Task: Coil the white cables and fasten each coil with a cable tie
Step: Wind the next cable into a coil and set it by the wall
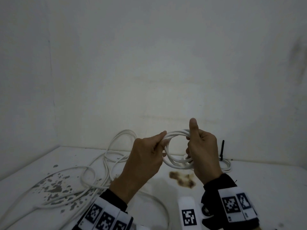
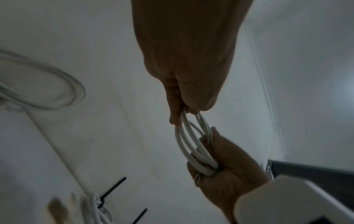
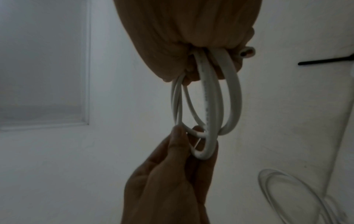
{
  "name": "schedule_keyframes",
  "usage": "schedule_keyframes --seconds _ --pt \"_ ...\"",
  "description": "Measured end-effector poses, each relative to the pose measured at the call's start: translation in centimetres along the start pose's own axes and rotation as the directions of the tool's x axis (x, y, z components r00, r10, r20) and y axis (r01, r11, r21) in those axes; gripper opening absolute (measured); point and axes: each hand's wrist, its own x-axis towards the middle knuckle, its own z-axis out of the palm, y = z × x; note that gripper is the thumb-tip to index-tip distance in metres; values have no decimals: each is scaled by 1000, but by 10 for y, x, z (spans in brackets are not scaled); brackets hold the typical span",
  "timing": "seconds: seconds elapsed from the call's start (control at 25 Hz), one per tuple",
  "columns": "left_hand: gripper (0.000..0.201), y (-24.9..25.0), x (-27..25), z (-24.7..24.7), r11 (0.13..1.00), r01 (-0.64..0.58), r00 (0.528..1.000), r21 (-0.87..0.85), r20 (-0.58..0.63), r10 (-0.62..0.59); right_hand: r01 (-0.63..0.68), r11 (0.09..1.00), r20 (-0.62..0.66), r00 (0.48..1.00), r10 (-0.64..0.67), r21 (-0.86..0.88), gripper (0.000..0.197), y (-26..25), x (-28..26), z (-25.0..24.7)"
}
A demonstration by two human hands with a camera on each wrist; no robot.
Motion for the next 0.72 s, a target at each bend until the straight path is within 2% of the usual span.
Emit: schedule_keyframes --seconds 0.08,0.16,0.24,0.32,0.4,0.48,0.56,0.6,0.64,0.72 --pt "30 6 3 0 966 136 990 -222 -2 -140 -57 995 17 998 55 82 65 -8 1 -6" --pt "26 12 8 -2 897 265 961 -354 24 -275 -102 984 26 995 99 145 57 -11 1 -7" --pt "22 22 8 0 760 454 885 -466 133 -446 -100 982 32 995 96 161 58 -10 -1 -4" --pt "29 33 6 6 598 589 797 -543 266 -543 -83 985 68 995 73 152 61 -10 -4 0" --pt "39 35 6 10 474 611 756 -634 291 -586 -59 991 146 988 41 120 64 -11 -9 5" --pt "41 36 11 7 305 609 706 -732 326 -629 1 998 222 975 -16 68 65 -14 -11 5" --pt "42 38 16 -5 108 648 636 -754 458 -621 59 998 275 959 -67 35 61 -16 -12 2" --pt "47 38 17 -12 41 671 613 -740 524 -592 89 996 301 949 -93 27 61 -17 -12 2" --pt "51 37 18 -19 5 698 594 -716 575 -563 112 994 323 940 -111 16 65 -17 -14 3" --pt "56 34 19 -29 36 746 571 -665 610 -549 110 994 353 929 -107 13 70 -16 -18 7"
